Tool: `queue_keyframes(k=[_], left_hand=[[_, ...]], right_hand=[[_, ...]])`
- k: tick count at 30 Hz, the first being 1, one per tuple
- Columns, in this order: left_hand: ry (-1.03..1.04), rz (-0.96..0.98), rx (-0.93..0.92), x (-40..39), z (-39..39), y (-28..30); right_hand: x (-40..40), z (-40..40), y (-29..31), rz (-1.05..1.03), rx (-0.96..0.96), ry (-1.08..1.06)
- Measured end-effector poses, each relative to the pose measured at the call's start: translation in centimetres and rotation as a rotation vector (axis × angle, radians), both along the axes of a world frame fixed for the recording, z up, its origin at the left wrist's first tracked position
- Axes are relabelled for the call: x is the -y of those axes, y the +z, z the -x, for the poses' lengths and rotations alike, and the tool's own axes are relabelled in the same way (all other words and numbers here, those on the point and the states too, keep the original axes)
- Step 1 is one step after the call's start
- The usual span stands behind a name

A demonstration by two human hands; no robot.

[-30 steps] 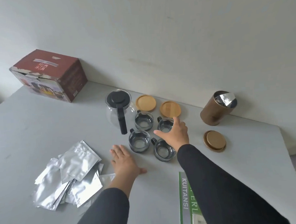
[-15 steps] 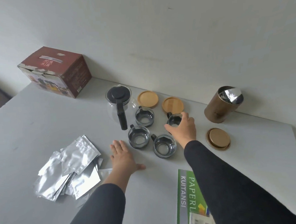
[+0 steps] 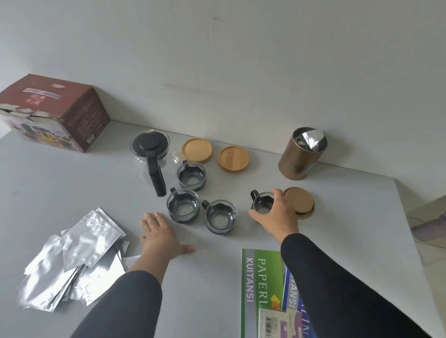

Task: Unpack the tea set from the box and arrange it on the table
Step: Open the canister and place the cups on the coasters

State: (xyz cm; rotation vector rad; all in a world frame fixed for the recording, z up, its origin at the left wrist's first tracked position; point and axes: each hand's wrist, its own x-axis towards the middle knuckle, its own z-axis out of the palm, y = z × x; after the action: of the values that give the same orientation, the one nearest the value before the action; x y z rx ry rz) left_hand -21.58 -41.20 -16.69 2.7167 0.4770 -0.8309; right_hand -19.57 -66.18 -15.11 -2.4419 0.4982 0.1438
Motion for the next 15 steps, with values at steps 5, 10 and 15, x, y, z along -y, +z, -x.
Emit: queue_keyframes(k=[5, 10, 15], left_hand=[[-0.003, -0.003, 0.002, 0.0, -0.1, 0.0], [-0.009, 0.011, 0.012, -0.2, -0.1, -0.2], [0.007, 0.046, 0.027, -0.4, -0.2, -0.3]], right_hand=[[-0.2, -1.3, 1.1, 0.261, 0.146, 0.085], [-1.0, -6.4, 2.0, 0.228, 0.141, 0.222], [-4.9, -11.7, 1.1, 0.209, 0.037, 0.252]])
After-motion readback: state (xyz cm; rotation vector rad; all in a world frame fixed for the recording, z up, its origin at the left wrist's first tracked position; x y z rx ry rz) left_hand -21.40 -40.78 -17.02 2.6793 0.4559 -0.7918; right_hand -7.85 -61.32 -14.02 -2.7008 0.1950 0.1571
